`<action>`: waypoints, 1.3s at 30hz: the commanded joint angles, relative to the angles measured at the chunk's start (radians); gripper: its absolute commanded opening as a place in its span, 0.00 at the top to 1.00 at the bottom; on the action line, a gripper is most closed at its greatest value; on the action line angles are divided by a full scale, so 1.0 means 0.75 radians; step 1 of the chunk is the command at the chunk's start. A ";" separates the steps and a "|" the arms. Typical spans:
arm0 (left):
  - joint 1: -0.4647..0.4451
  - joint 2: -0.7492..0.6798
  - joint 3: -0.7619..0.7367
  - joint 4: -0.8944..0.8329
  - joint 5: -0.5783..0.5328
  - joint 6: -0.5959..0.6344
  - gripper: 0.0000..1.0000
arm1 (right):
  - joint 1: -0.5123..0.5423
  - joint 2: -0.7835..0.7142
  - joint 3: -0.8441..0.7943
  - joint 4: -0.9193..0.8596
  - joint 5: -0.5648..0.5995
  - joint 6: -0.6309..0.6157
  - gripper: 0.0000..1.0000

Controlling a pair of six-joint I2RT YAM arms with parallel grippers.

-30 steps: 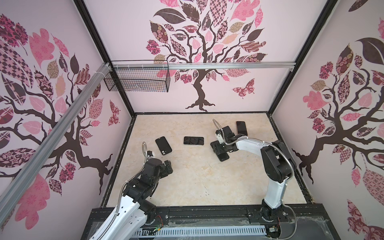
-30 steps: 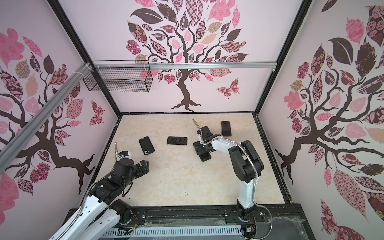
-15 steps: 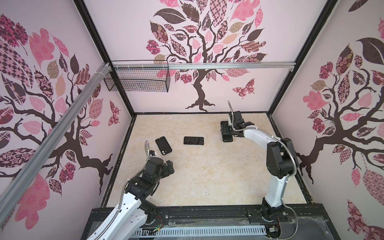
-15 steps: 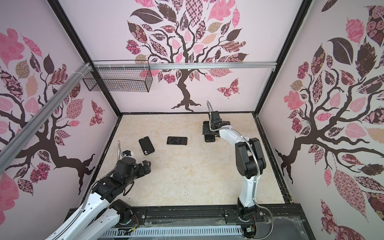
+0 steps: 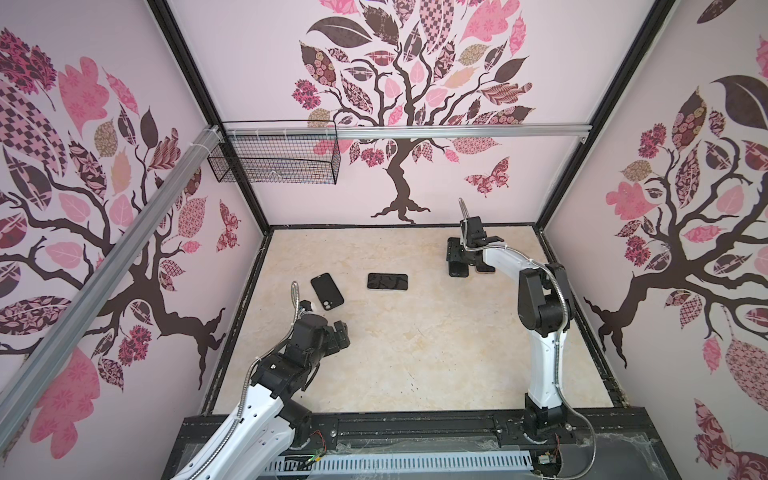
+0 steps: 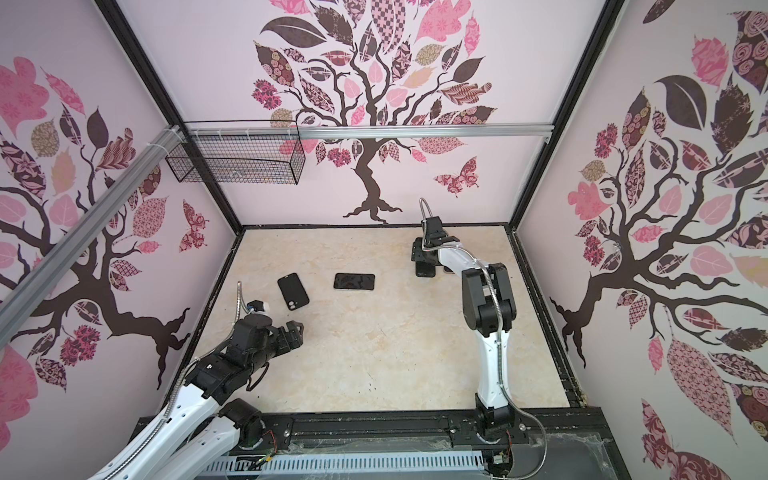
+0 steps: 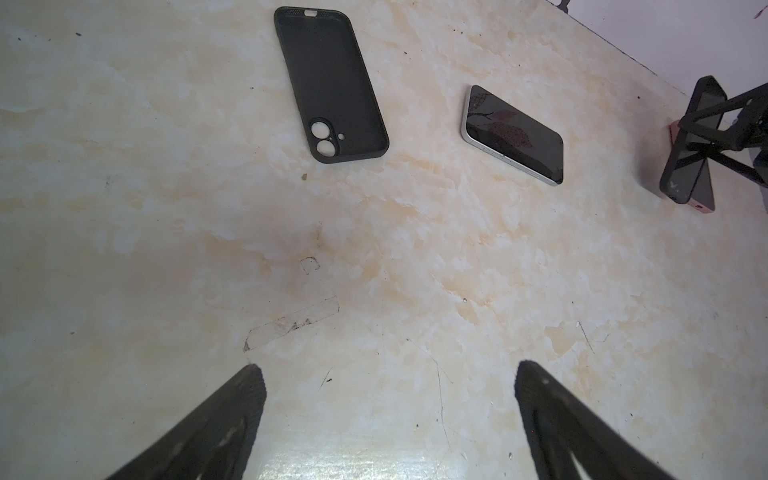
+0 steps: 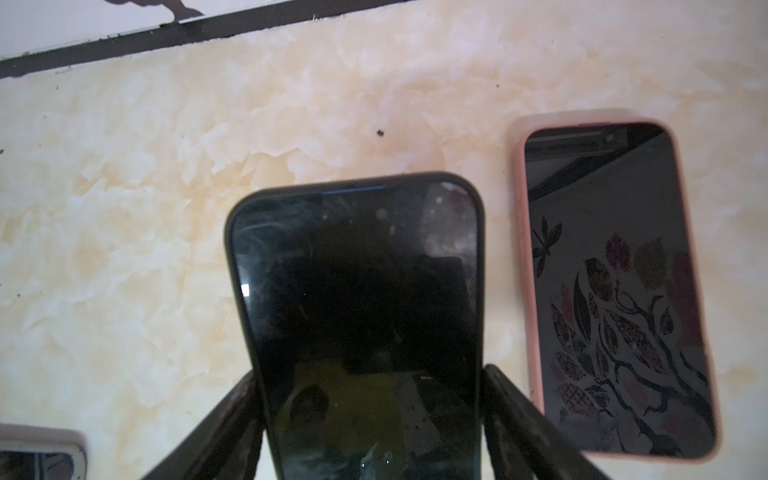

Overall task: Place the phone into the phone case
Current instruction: 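Lower the cased phone beside the pink-cased phone with the right gripper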

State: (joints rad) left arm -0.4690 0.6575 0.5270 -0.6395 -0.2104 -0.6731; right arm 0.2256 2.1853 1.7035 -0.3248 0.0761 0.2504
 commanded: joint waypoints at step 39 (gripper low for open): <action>0.006 -0.023 0.015 -0.026 -0.039 -0.020 0.03 | -0.047 0.360 0.431 -0.202 0.105 -0.030 0.41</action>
State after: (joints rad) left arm -0.4690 0.6498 0.5274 -0.6590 -0.2237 -0.6830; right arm 0.1993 2.4172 1.9778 -0.4541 0.1459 0.2249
